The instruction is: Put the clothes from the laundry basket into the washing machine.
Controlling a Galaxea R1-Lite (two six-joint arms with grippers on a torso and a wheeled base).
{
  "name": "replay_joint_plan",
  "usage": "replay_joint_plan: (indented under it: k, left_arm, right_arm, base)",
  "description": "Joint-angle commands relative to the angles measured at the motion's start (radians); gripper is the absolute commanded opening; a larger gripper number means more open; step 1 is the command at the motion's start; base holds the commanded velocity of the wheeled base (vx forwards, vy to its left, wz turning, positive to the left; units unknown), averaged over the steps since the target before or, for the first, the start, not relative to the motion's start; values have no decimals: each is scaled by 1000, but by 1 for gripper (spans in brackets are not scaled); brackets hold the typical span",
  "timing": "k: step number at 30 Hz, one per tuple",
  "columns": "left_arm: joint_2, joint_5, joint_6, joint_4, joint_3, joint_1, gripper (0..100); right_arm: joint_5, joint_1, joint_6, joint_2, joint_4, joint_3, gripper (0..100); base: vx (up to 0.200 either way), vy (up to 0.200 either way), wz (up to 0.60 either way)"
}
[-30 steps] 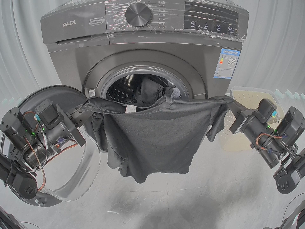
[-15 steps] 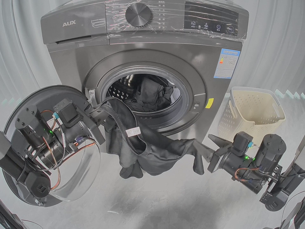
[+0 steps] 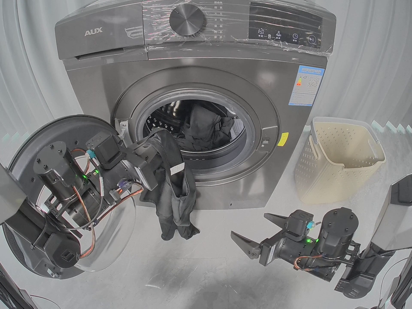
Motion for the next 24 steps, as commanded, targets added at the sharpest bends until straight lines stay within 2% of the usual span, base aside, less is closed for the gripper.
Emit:
replay_joint_plan:
  k: [1,3,10,22,24]
  left_arm:
    - [2,28,-5,21,-8,-20,0]
    - [-2,32,-8,31,-9,-23,0]
    - [-7,35,-51,42,-17,-34,0]
    - [-27,33,-66,42,-28,-37,0]
    - [-27,33,-66,42,-28,-37,0]
  right_arm:
    - [-1,-9,-7,125,-1,-111,100]
    - [0,-7,-12,146,1,-154,100]
    - [6,-7,-49,244,1,-292,100]
    - [14,-27,-61,392,1,-470,100]
    - [15,-27,-61,395,1,-473,100]
  base:
    - [0,0,0]
    - [0,0,0]
    - [0,0,0]
    - [0,0,0]
    - [0,0,0]
